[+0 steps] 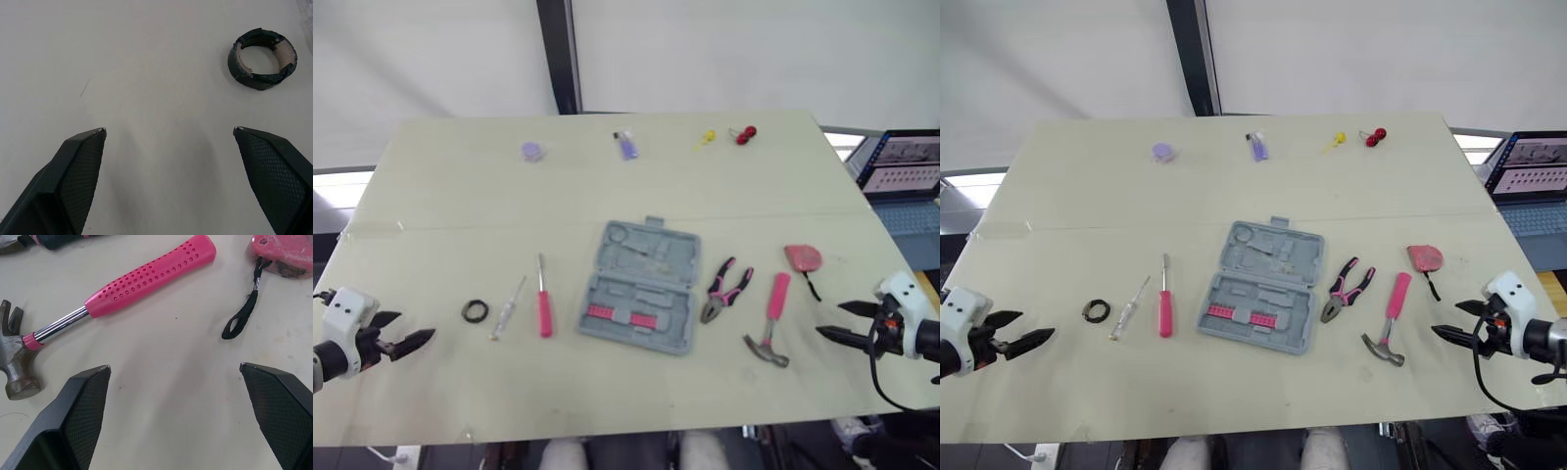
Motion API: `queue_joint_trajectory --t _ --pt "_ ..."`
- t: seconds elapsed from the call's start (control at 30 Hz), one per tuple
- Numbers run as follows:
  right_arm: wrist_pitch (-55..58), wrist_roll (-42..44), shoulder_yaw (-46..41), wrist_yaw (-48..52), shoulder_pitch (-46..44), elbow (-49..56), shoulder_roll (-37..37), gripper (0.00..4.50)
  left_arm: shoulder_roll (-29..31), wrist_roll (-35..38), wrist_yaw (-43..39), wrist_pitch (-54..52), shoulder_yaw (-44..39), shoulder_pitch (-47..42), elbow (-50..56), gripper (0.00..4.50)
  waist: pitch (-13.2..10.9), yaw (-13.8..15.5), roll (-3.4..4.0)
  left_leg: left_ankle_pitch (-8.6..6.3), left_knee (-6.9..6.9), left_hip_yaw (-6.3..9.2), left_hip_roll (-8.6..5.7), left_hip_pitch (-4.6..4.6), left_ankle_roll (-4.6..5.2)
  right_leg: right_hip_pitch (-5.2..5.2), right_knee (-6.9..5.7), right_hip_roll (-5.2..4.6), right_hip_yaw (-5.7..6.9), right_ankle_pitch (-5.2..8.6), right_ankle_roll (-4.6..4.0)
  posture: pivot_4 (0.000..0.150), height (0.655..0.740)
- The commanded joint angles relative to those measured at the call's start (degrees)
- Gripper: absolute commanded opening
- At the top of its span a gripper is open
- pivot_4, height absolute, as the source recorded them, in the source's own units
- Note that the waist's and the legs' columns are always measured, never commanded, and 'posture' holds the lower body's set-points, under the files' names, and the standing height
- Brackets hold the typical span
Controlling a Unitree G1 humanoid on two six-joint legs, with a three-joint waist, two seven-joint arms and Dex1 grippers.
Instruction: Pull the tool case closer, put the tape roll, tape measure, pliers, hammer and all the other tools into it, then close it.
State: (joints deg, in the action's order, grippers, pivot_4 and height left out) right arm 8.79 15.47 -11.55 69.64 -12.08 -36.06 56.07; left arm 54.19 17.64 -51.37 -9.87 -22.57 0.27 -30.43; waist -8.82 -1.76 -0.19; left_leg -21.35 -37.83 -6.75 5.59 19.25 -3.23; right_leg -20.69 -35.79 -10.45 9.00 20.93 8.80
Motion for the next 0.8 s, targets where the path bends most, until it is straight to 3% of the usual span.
queue_joint_trajectory --t 0.03,0.8 --pt "-0.9 0.0 -1.1 -0.2 -0.1 -0.1 0.3 4.5 0.3 -0.7 0.2 1.5 -0.7 -0.7 -1.7 4.47 0.0 0.0 0.0 0.0 0.0 0.0 0.0 0.0 0.0 0.0 0.0 0.0 0.0 0.0 0.0 0.15 0.74" --pt "-3.3 -1.5 -1.1 -0.3 -0.6 -2.7 0.5 4.5 -0.1 -3.0 0.8 6.4 0.1 -1.5 -6.2 4.47 0.0 0.0 0.0 0.0 -0.02 0.0 0.0 0.0 0.0 0.0 -0.03 0.0 0.01 0.0 0.0 0.15 0.74"
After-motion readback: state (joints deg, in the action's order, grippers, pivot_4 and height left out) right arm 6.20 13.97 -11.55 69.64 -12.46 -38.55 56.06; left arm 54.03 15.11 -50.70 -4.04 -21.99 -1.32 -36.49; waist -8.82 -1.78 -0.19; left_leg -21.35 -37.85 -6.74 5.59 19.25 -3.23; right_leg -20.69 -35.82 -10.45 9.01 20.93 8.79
